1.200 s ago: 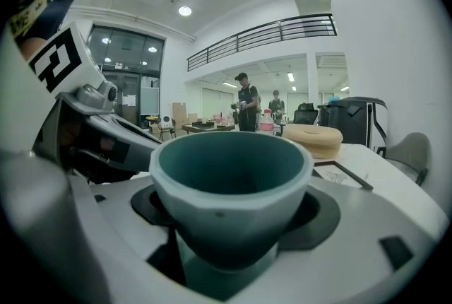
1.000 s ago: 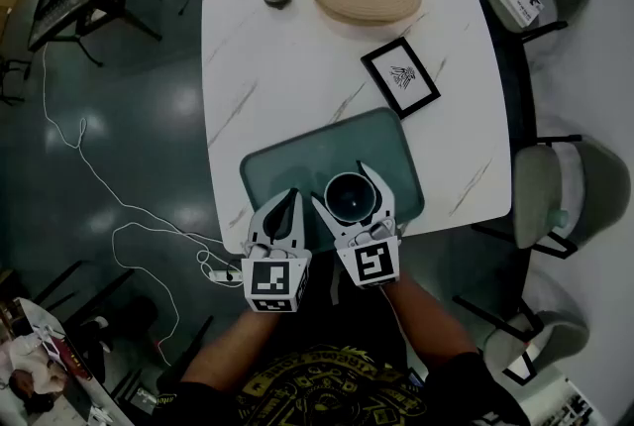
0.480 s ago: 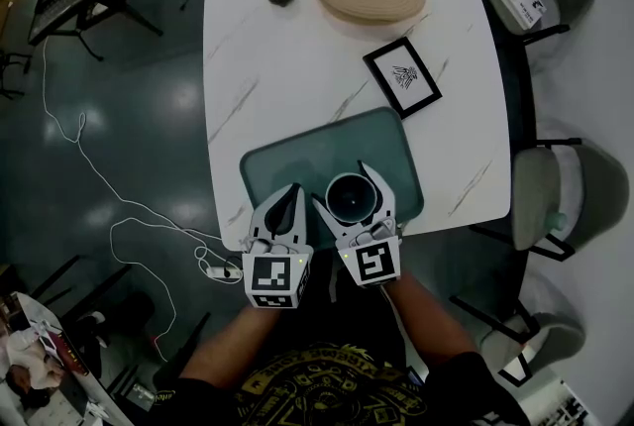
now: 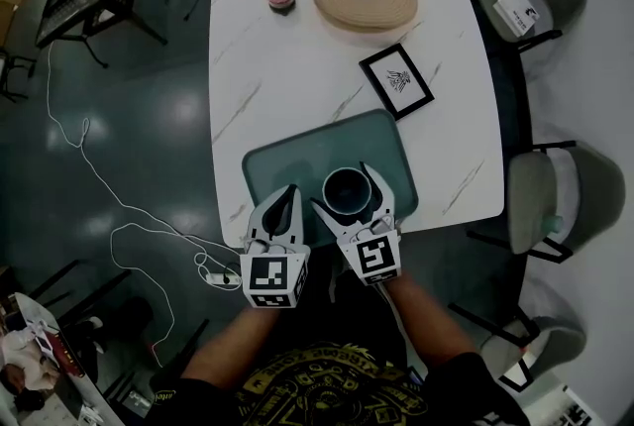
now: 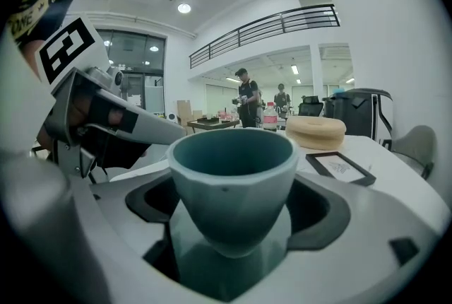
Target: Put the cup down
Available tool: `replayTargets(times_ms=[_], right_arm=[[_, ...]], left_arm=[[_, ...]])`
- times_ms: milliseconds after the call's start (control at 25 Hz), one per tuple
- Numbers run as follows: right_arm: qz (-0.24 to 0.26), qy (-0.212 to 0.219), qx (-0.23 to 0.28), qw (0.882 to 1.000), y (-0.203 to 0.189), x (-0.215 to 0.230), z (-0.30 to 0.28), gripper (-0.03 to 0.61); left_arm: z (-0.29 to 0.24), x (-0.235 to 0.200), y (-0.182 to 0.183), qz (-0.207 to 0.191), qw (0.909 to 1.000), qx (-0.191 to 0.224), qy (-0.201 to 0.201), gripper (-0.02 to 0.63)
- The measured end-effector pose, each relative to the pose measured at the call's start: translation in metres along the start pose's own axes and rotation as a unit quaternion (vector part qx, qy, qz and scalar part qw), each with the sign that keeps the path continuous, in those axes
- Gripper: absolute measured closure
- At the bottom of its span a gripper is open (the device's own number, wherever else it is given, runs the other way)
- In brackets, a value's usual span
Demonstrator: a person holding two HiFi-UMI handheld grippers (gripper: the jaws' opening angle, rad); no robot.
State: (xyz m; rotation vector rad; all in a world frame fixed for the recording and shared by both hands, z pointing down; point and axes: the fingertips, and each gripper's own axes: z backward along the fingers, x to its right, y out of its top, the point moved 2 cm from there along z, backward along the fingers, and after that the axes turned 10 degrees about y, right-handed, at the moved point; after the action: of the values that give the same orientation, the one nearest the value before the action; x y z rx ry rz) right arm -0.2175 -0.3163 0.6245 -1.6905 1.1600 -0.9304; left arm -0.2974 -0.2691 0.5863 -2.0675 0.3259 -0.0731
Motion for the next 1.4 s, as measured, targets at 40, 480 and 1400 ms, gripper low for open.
replayTargets(times_ms=[40,480,1400], right_arm=[[0.001,-0.002,-0.001,1.0,0.001,0.0,0.003,0.135],[0.008,-0.011,0.019,1.0,0.027,-0.018,0.068,0.135],[0.026,-0.016,0.057,0.998,0.069,-0.092,0.244,0.571]], left_arm=[[0.002,0.0,0.002,0.0,1.0,0.003,0.002,0.603],[0.047,0.017,0.019,0.016,0.9988,0.043,0.015,0.604],[0.204,0.126,0.025,0.023,0.9918,0.126,-0.006,0.603]])
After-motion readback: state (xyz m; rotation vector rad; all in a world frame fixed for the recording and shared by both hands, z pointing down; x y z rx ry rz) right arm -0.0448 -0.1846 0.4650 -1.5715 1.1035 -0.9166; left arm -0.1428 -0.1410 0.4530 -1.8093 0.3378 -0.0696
